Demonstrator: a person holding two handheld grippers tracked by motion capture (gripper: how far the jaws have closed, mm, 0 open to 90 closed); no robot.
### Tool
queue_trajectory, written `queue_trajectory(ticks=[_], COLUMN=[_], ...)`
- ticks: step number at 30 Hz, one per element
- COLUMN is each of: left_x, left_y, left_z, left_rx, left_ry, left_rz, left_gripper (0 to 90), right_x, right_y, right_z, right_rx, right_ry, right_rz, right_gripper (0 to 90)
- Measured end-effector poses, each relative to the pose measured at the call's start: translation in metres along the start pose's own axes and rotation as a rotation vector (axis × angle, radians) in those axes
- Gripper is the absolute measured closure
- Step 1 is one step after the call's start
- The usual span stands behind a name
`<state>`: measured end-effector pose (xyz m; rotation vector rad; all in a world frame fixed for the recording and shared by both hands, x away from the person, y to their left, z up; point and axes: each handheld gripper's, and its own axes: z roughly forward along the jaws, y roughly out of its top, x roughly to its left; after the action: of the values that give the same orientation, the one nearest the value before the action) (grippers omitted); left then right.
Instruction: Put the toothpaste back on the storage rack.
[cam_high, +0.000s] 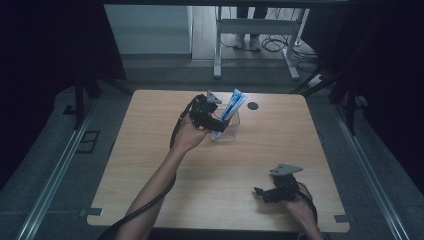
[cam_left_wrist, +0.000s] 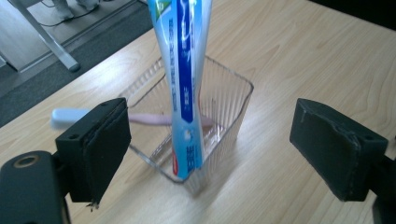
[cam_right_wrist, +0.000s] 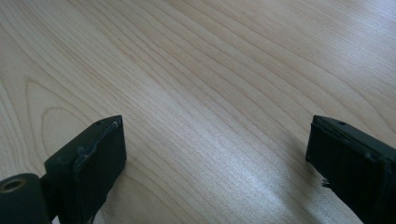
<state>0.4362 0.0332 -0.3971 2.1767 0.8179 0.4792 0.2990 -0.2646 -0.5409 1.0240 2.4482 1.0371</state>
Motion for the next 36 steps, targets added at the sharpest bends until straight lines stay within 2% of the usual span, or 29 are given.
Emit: queue_trajectory(ticks=[8,20,36], left_x=[0.002,0.002,-0.005], left_y=[-0.018,-0.046,-0.091], left_z=[-0.008,-0.022,-0.039], left_rx=[0.017,0.014,0.025], left_ry=[-0.003,0.0,0.01], left_rz=[-0.013,-0.026,-0.046], left_gripper=[12.7,12.7,12.7], right_x=[0.0,0.001,0.003], right_y=[0.0,0.001,0.001], right_z=[0.0,0.0,0.001], right_rx=[0.003,0.001,-0.002], right_ry=[0.003,0.0,-0.002], right_rz=[-0.002,-0.001,-0.007], right_gripper=[4.7,4.7,4.7])
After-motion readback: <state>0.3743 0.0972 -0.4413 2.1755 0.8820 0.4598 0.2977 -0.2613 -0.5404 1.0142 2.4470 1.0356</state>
